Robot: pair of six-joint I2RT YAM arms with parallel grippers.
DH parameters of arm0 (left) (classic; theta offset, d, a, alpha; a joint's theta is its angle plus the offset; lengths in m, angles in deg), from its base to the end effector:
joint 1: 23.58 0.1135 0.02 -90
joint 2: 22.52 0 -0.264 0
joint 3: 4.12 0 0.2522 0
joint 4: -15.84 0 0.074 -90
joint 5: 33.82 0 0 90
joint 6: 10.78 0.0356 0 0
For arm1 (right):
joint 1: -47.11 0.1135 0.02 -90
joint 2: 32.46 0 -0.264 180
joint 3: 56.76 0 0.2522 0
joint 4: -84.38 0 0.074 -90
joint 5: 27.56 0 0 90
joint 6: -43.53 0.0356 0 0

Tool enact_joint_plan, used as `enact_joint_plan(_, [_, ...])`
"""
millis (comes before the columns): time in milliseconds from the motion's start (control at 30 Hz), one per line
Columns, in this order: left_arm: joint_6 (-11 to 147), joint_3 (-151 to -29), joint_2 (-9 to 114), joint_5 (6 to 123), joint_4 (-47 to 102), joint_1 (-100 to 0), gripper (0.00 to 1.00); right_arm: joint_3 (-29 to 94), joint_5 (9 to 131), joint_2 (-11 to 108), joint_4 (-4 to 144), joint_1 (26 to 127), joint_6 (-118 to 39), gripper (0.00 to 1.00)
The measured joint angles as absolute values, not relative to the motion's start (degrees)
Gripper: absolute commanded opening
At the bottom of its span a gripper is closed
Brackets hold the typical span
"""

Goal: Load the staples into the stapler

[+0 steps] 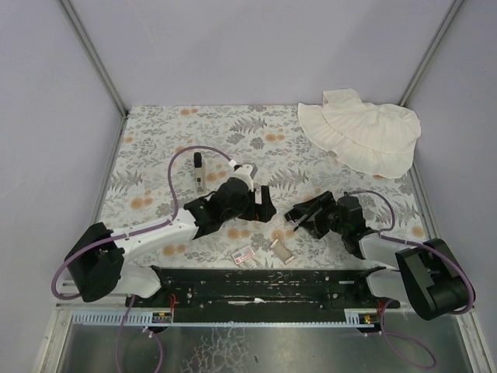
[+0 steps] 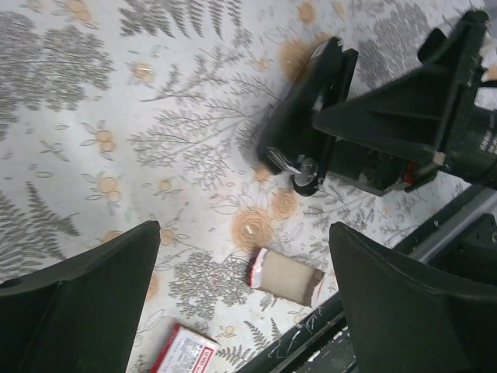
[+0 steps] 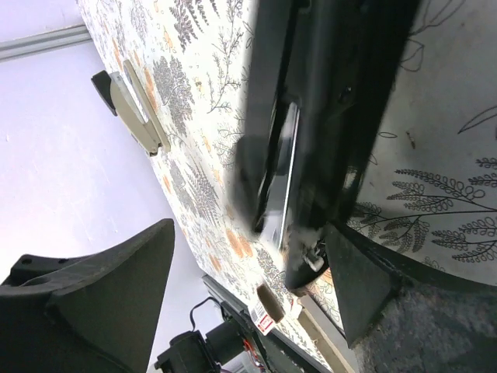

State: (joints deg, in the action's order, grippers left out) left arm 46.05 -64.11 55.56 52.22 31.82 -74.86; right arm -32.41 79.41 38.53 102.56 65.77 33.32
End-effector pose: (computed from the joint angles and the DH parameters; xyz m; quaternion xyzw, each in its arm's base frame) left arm 0.1870 -0.2293 0.2321 0.1229 0.8743 -0.2924 0.3676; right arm 0.1882 0.0745 0.1282 0.3672 0.7701 0.4660 0.2345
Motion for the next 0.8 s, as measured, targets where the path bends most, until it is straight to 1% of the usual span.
enact_joint_plan(200, [46.4, -62.5, 51.9, 50.8, 34.0, -71.8, 0.91, -32.1, 79.4, 37.9, 101.7, 65.8, 31.7, 0.83])
enact_joint_plan(367, [46.8, -61.4, 49.4, 50.7, 35.7, -69.4, 0.93, -32.1, 79.4, 38.0, 100.9, 65.8, 31.1, 0.85])
enact_joint_plan(467, [46.8, -60.7, 47.9, 50.4, 36.8, -65.9, 0.97, -32.0, 78.5, 36.2, 97.9, 65.8, 29.0, 0.86])
enact_joint_plan(600, [47.0, -58.9, 45.2, 50.2, 37.2, -56.6, 1.0, -29.2, 74.8, 29.2, 88.9, 65.8, 21.6, 1.0])
enact_joint_plan(700, [47.9, -57.6, 43.2, 50.1, 37.3, -46.9, 1.0, -23.9, 70.7, 24.8, 81.9, 65.4, 11.7, 0.99])
enact_joint_plan(800, [48.5, -55.5, 41.9, 50.8, 36.5, -33.5, 1.0, -16.7, 68.3, 24.6, 76.7, 62.0, -0.8, 0.99])
